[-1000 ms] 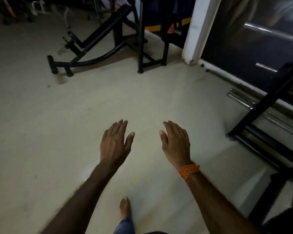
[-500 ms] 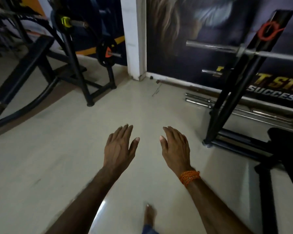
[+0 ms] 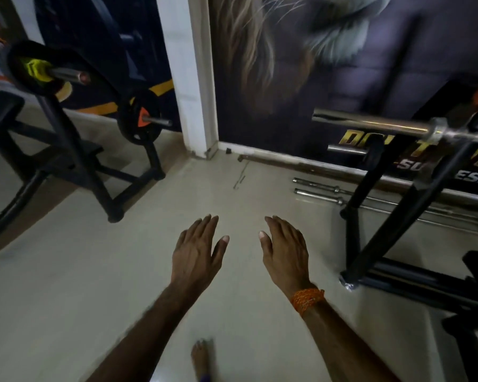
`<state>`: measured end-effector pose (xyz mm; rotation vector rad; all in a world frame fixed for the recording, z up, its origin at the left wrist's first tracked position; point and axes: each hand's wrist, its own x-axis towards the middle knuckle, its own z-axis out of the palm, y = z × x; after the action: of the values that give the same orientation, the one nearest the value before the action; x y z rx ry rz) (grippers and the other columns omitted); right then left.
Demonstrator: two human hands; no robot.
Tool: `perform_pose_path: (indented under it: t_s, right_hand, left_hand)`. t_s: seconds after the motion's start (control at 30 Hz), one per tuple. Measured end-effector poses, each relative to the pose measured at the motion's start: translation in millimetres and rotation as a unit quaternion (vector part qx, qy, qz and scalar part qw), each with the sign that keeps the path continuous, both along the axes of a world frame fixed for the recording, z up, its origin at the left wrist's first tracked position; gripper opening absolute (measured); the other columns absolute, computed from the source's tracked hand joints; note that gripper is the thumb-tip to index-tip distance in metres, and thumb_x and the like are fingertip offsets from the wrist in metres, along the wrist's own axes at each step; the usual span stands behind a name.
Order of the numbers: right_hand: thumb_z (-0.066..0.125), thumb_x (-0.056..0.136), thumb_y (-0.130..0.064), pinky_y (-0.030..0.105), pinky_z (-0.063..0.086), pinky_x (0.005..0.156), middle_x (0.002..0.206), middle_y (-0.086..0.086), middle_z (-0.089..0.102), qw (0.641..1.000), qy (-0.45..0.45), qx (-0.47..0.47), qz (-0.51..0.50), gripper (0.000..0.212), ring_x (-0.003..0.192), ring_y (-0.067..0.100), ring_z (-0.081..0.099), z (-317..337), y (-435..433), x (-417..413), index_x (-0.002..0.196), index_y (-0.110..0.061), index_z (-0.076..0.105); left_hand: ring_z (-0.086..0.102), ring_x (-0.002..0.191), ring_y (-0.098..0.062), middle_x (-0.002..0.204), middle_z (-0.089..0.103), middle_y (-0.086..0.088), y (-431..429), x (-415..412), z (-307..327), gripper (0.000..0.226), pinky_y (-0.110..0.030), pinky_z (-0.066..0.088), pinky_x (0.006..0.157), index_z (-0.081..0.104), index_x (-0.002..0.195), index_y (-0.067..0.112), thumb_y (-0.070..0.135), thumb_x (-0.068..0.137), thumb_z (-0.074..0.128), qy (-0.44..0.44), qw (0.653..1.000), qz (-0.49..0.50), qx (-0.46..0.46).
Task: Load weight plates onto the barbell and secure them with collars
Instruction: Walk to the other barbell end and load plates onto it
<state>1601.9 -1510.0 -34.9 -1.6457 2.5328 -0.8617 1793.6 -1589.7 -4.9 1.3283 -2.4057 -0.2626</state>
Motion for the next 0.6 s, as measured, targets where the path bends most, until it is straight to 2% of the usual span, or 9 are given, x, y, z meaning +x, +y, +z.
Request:
perform_pose_path:
  t_s: [0.17,0.33,0.6]
  right_hand:
    - [0.026,0.103,-0.051,0.051,0.044,0.109,0.145,0.006,0.056,0.998,0.006,0.017,-0.062,0.057,0.134,0.025,0.052,-14.6,-108.6,-42.2,0.142,-0.019,0.052]
    - [0.028,0.104,-0.049,0.053,0.042,0.110,0.148,0.007,0.053,0.991,0.003,0.046,-0.127,0.055,0.137,0.025,0.049,-13.7,-200.2,-88.3,0.144,-0.020,0.051]
    - [0.024,0.102,-0.050,0.055,0.039,0.113,0.146,0.008,0.055,0.980,0.005,0.050,-0.195,0.059,0.135,0.028,0.051,-39.6,-350.4,-186.4,0.142,-0.019,0.052]
  left_hand:
    - [0.043,0.142,-0.024,0.152,0.048,-0.005,-143.4,-51.3,-23.0,0.063,-0.048,0.039,0.113,0.045,0.149,0.018,0.056,0.101,0.031,0.003,0.998,-0.064,0.012]
    - [0.050,0.136,-0.029,0.146,0.054,-0.009,-265.0,-110.8,-23.9,0.061,-0.049,0.043,0.108,0.051,0.144,0.014,0.053,0.101,0.032,-0.030,0.989,-0.148,-0.001]
    - [0.049,0.137,-0.028,0.148,0.053,-0.008,-433.3,-229.4,-31.2,0.060,-0.050,0.043,0.108,0.048,0.146,0.016,0.053,0.101,0.032,-0.050,0.977,-0.207,-0.031]
